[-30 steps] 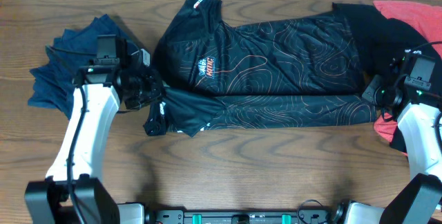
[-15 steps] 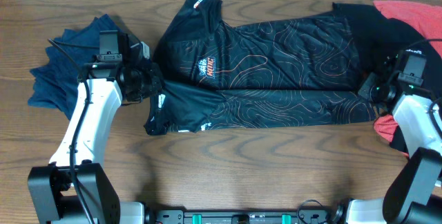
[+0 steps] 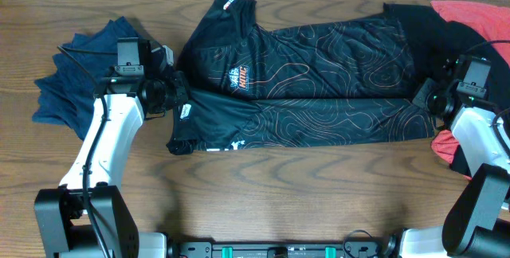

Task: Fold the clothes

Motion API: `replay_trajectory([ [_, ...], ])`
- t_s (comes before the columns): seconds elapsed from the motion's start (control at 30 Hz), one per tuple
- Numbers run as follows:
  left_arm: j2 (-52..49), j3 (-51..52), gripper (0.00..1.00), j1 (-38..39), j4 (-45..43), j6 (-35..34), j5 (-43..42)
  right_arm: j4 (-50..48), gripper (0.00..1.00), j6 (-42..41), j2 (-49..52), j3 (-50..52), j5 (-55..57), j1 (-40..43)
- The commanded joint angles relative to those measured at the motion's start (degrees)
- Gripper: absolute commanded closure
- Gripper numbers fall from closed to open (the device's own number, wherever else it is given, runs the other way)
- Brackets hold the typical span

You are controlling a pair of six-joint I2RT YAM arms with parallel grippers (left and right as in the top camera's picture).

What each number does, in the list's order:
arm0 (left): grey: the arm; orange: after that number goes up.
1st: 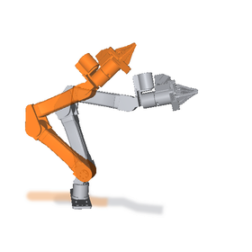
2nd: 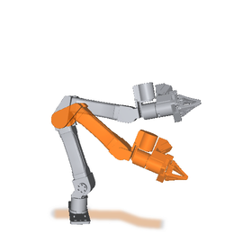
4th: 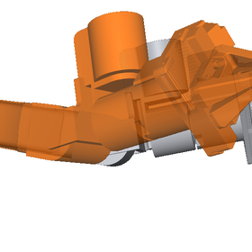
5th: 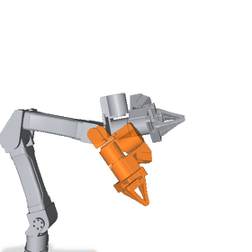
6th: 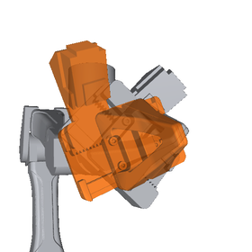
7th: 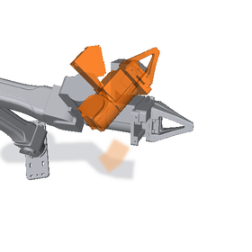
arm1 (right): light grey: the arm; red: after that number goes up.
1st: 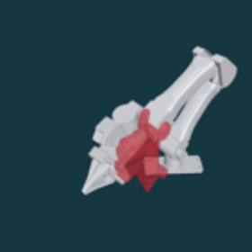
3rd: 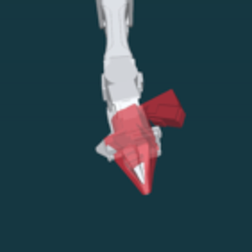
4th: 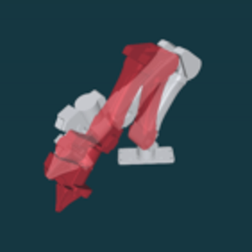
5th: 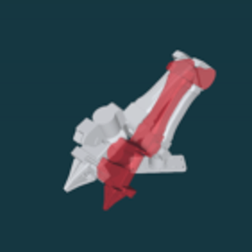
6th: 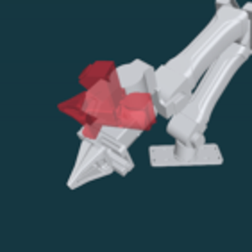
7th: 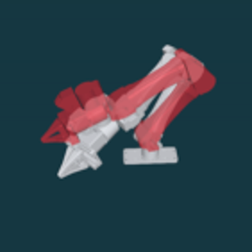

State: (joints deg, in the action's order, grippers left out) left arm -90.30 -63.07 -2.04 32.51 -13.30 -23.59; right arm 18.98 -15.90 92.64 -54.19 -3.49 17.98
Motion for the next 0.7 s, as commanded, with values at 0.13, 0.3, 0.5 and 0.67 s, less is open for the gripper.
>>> replay_trajectory([
  [0.13,-0.4,0.2,0.94,0.2,-0.3,0.1,0.7,-1.6,0.95,0.5,0.3,0.1,0.0,-1.3],
  [0.3,-0.4,0.2,0.58,0.2,-0.2,0.1,0.7,-2.3,0.82,0.6,0.3,0.1,0.0,-2.9],
  [0.5,-0.4,0.2,0.41,0.2,1.4,0.1,0.2,-1.8,0.74,0.8,0.3,0.1,1.2,-3.0],
  [0.67,-0.4,0.2,0.41,1.8,6.0,1.4,0.1,4.0,0.74,0.8,0.3,0.1,8.0,-2.9],
])
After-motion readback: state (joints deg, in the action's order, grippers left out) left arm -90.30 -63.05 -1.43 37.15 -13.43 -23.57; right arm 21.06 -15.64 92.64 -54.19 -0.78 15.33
